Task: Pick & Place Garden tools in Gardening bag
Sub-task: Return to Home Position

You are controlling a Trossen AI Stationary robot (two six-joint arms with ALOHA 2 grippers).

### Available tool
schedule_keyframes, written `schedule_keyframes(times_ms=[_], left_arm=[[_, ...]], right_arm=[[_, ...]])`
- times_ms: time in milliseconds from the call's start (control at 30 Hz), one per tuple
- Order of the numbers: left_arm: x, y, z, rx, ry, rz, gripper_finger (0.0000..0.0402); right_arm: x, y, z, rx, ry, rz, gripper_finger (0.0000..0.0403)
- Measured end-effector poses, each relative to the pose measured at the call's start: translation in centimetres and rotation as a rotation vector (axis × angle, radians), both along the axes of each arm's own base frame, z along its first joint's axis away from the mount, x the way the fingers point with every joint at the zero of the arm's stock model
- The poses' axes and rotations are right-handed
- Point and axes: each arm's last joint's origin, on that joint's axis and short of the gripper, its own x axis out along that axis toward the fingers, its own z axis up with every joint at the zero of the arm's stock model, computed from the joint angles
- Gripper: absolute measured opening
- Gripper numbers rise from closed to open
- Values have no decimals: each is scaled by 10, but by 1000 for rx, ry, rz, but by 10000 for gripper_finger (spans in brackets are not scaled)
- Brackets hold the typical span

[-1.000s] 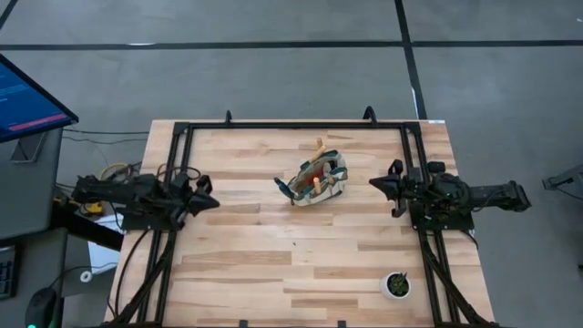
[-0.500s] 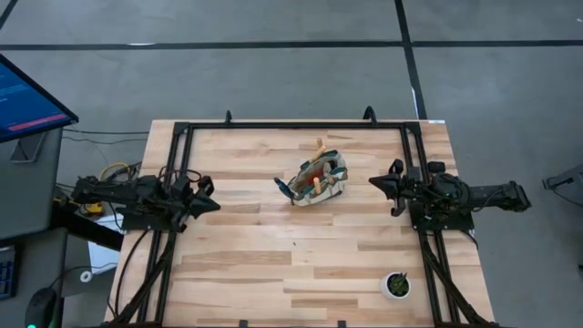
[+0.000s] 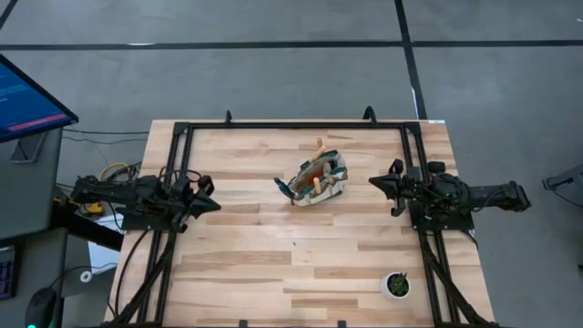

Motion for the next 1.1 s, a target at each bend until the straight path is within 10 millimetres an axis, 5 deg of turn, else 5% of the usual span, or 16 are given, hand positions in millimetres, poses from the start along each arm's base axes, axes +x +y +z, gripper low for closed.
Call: schedule_keyframes(times_ms=[1100], left_arm=[[0, 0, 2, -3, -18, 1, 2]], right_arm=[[0, 0, 0, 0, 1, 0, 0]])
